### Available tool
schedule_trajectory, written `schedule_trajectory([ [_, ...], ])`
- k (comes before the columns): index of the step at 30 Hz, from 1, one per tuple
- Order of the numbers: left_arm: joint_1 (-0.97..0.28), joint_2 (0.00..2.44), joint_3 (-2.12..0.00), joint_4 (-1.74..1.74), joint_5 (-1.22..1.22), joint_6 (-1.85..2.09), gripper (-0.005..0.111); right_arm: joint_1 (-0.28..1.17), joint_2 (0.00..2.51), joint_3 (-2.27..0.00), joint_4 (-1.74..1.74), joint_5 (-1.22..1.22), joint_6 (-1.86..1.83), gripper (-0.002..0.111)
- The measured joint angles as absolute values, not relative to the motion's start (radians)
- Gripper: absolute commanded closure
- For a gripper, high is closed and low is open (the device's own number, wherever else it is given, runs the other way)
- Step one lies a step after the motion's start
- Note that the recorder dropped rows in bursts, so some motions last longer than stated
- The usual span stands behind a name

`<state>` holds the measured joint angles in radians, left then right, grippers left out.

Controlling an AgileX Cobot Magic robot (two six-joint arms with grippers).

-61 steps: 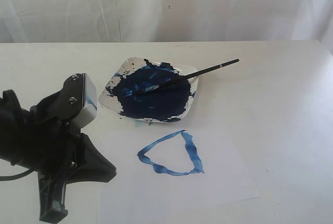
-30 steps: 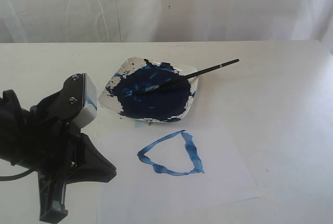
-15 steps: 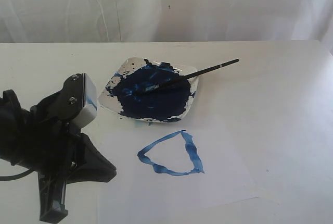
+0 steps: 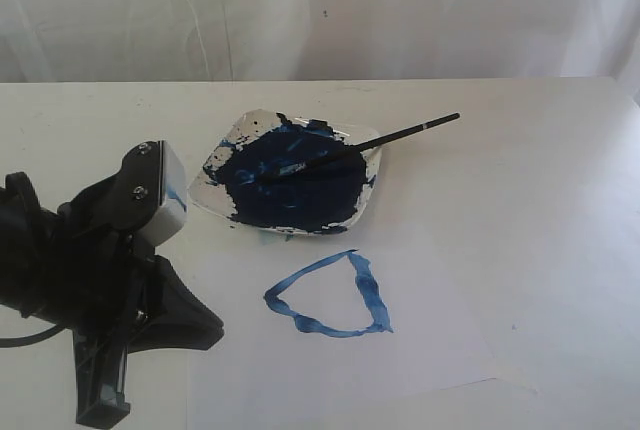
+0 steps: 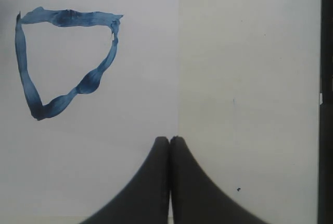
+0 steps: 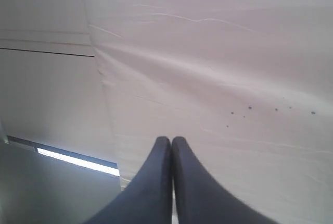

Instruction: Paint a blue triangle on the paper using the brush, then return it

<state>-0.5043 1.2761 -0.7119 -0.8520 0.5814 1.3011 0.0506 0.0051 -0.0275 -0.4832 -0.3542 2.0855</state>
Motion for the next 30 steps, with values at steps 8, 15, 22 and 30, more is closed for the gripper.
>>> schedule_trajectory([
  [8,-0.504,1.276,-0.712,-0.852,0.581,1.301,0.107,0.051,0.005,-0.027,-0.099,-0.061,1.439,0.108],
  [15,-0.504,1.276,-0.712,-0.852,0.581,1.303,0.107,0.051,0.005,-0.027,-0.044,0.298,0.337,0.108],
  [22,-0.504,1.276,-0.712,-0.852,0.581,1.303,0.107,0.051,0.005,-0.012,-0.025,0.325,-0.005,0.108],
  [30,-0.504,1.276,-0.712,-0.852,0.581,1.303,0.107,0.051,0.005,-0.005,0.005,0.35,-0.012,0.108],
])
